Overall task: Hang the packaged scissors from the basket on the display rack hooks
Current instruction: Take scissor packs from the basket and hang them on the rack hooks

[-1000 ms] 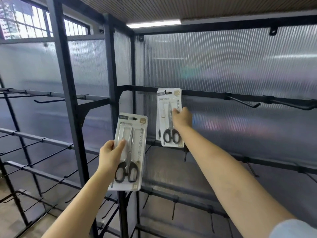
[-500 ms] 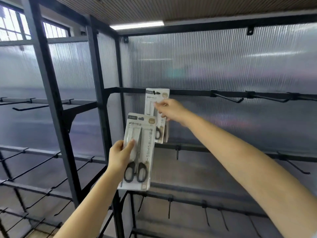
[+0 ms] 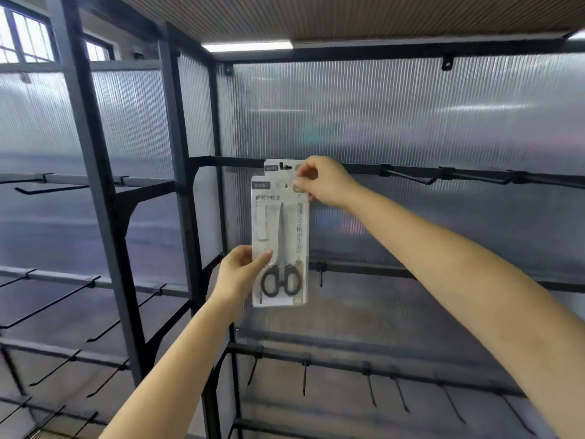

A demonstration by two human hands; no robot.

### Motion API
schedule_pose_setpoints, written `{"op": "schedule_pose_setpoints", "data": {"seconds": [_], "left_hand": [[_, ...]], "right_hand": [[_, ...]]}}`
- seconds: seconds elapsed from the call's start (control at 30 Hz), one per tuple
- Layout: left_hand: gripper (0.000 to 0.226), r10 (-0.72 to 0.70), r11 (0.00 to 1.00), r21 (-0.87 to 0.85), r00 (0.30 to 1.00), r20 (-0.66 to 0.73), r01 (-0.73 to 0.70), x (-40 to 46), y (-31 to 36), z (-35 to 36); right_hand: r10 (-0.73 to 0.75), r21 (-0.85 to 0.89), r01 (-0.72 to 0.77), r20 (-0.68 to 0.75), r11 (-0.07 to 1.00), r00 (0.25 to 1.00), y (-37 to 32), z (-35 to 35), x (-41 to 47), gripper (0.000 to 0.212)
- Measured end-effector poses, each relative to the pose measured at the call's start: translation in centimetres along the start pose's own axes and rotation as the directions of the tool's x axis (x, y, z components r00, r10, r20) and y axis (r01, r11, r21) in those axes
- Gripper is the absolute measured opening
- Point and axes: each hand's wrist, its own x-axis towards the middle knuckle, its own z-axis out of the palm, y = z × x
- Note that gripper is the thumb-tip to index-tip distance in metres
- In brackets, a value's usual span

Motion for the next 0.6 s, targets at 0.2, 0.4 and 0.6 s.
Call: {"op": "schedule_pose_setpoints", "data": {"seconds": [0.2, 0.4, 0.6], "left_hand": [[0.013, 0.0, 1.0, -0.011, 0.999, -0.034, 0.0, 1.5, -1.4, -0.1], [0.015, 0.024, 0.999, -0.045, 0.998, -0.064, -0.027, 3.9, -1.0, 0.3], [0.012, 0.03, 0.998, -0.059, 0.997, -0.075, -0.034, 5.5, -1.7, 0.5]], "right_hand": [[-0.01, -0.052, 0.005, -0.103, 0.999, 0.995, -0.3, 0.1, 2.5, 0.008], [0.012, -0.135, -0.037, -0.18, 0.99, 0.984, -0.1, 0.5, 5.1, 0.013], [0.035, -0.121, -0.06, -0.201, 0.991, 0.979, 0.9, 0.5, 5.7, 0.014]]}}
